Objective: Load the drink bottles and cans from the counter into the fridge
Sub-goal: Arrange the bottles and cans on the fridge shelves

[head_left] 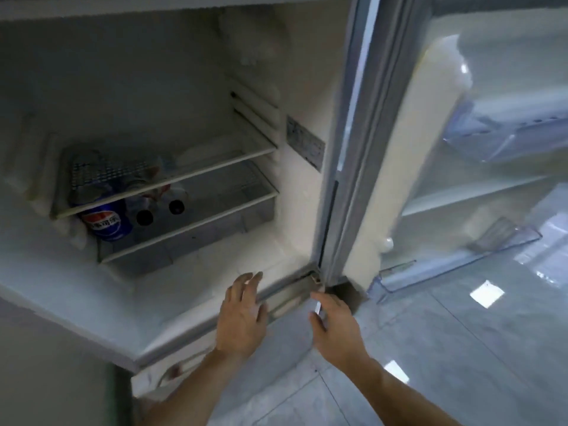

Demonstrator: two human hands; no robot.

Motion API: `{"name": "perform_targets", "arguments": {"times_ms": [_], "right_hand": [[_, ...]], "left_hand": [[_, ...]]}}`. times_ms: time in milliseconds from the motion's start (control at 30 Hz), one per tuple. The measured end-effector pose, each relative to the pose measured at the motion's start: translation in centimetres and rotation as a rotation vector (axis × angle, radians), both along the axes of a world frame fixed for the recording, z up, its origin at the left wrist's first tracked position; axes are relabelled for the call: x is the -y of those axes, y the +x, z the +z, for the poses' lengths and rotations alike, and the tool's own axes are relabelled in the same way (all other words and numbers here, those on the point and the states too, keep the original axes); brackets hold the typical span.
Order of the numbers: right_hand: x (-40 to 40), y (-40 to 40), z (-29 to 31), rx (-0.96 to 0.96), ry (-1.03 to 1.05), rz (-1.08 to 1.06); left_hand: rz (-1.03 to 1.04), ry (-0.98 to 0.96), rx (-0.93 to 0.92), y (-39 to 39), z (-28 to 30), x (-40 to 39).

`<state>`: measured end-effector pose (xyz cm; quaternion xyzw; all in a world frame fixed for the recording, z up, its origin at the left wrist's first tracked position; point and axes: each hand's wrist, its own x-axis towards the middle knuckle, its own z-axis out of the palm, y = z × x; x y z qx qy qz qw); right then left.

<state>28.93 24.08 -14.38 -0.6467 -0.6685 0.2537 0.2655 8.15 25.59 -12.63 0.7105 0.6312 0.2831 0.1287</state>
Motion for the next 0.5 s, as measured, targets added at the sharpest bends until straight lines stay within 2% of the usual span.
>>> {"name": "perform_targets", "arguments": {"times_ms": [133, 233, 367, 500], "right_hand": [[7.0, 9.7, -2.9, 0.021, -0.092, -0.266], [13.3, 16.5, -4.9, 0.010, -0.176, -0.458], [22.8, 24.0, -6.9, -0.081, -0.305, -0.740], [31.8, 29.3, -8.7, -0.179, -0.456, -0.964]], "left_hand": [[-0.136, -0.096, -0.018, 7.6, -2.0, 3.3], [-0.186, -0.287, -0.065, 12.6, -4.5, 6.6], [-0.183, -0.531, -0.036, 17.2, -8.0, 11.6], [-0.066, -0.794, 0.050, 19.9, -11.2, 15.1]]}}
